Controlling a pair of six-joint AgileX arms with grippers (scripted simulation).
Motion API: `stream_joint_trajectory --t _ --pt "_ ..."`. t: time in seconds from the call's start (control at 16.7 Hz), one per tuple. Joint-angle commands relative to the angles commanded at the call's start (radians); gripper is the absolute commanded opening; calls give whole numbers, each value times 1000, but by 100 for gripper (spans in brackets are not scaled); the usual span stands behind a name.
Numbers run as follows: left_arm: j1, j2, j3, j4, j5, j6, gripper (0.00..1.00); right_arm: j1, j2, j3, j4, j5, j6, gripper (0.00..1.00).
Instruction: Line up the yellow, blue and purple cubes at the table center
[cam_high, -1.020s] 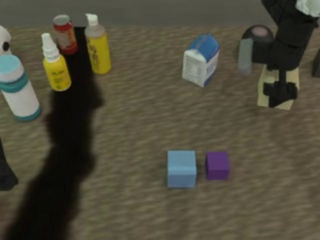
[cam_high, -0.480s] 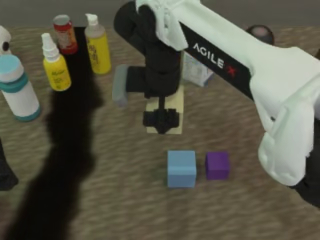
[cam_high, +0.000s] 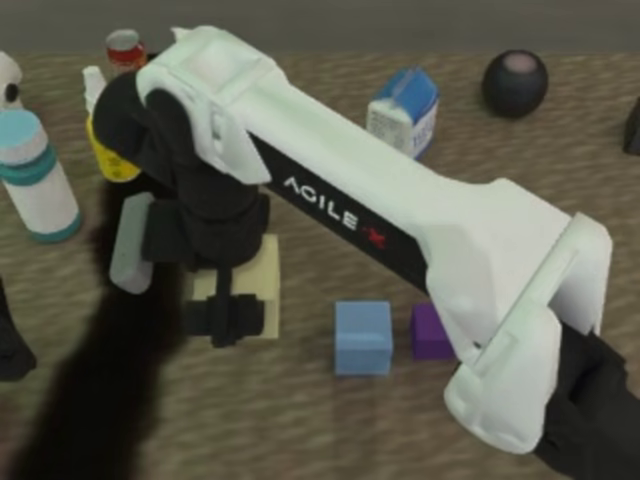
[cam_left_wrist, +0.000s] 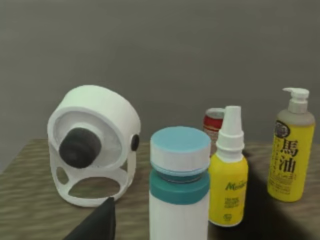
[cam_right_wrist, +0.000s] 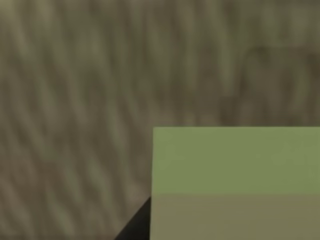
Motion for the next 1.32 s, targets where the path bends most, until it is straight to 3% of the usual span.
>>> stream_joint_trajectory --t 0.36,0.84,1.2,1.32 --pt "0 0 0 0 0 0 100 -2 -27 -75 64 -3 0 0" --pt "0 0 0 0 0 0 100 -2 -125 -503 365 -4 -3 0" --pt "0 0 0 0 0 0 100 -2 -140 -553 412 -2 -3 0" --pt "0 0 0 0 0 0 100 -2 -140 -553 412 -2 -3 15"
